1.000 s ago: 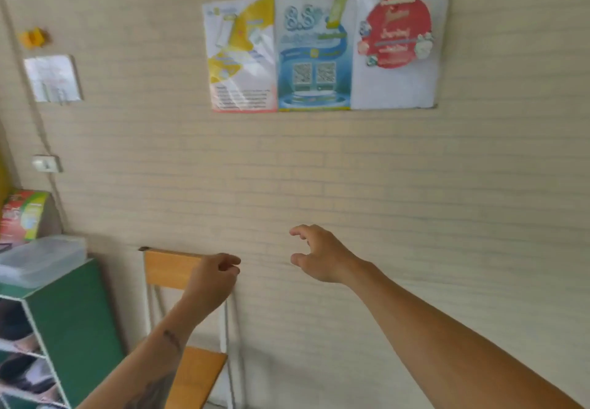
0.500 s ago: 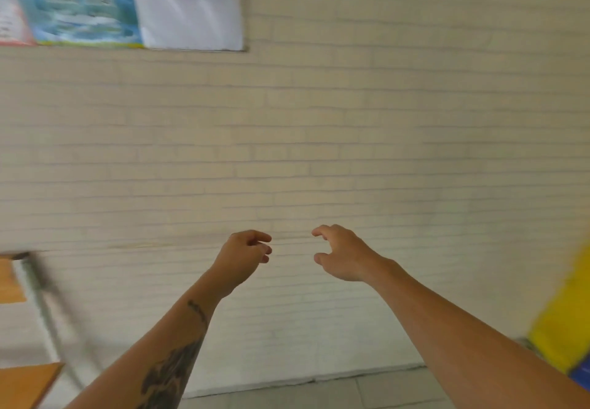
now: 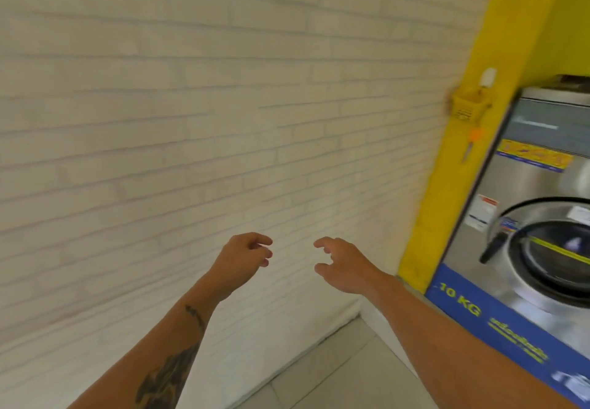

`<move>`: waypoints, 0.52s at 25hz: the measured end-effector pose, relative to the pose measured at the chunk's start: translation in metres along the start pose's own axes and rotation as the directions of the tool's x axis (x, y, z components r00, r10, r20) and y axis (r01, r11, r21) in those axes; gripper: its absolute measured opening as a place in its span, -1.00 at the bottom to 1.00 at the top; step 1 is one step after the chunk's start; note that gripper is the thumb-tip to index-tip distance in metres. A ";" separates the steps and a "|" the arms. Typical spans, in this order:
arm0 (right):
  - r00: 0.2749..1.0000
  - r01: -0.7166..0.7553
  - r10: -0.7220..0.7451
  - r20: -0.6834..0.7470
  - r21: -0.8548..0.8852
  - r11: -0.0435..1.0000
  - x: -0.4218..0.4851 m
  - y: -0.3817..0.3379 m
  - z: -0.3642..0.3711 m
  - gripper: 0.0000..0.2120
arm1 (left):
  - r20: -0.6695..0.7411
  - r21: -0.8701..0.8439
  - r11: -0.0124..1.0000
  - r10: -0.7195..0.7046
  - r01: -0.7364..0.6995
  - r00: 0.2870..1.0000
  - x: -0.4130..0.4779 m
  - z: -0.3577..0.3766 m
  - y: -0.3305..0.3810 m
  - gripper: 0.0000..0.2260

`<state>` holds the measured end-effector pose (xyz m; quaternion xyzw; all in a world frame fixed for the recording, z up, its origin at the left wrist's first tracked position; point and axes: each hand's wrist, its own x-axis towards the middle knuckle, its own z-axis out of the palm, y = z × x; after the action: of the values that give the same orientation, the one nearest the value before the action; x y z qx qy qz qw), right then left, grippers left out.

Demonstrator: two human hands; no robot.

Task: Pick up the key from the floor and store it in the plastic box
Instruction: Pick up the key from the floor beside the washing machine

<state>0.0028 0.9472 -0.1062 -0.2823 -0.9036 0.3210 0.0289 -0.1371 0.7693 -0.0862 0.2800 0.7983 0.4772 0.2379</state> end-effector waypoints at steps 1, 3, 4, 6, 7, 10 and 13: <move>0.998 -0.055 0.055 -0.020 0.015 0.998 0.009 0.013 -0.007 -0.49 | 0.044 -0.002 1.000 0.001 -0.001 0.999 0.021 0.011 0.007 -0.76; 0.988 -0.142 0.145 -0.046 0.058 0.988 0.028 0.041 -0.022 -0.49 | 0.132 0.012 1.000 0.001 -0.003 0.991 0.062 0.035 0.022 -0.76; 0.981 -0.181 0.186 -0.060 0.080 0.980 0.038 0.056 -0.030 -0.49 | 0.183 0.029 0.999 0.013 -0.019 0.983 0.085 0.049 0.030 -0.76; 0.963 -0.239 0.250 -0.099 0.108 0.965 0.051 0.084 -0.045 -0.50 | 0.260 0.053 0.998 0.027 -0.042 0.965 0.123 0.077 0.045 -0.78; 0.952 -0.270 0.283 -0.114 0.120 0.955 0.055 0.100 -0.052 -0.50 | 0.299 0.063 0.997 0.027 -0.048 0.954 0.138 0.093 0.052 -0.79; 0.908 -0.363 0.390 -0.151 0.178 0.915 0.065 0.156 -0.073 -0.50 | 0.396 0.082 0.995 0.019 -0.056 0.918 0.180 0.155 0.070 -0.79; 0.877 -0.420 0.452 -0.164 0.196 0.886 0.079 0.225 -0.100 -0.50 | 0.479 0.114 0.991 0.004 -0.066 0.878 0.220 0.223 0.088 -0.78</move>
<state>0.0707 1.1878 -0.1711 -0.5074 -0.7809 0.3574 0.0701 -0.1335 1.0918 -0.1284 0.4178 0.7384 0.3460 0.4005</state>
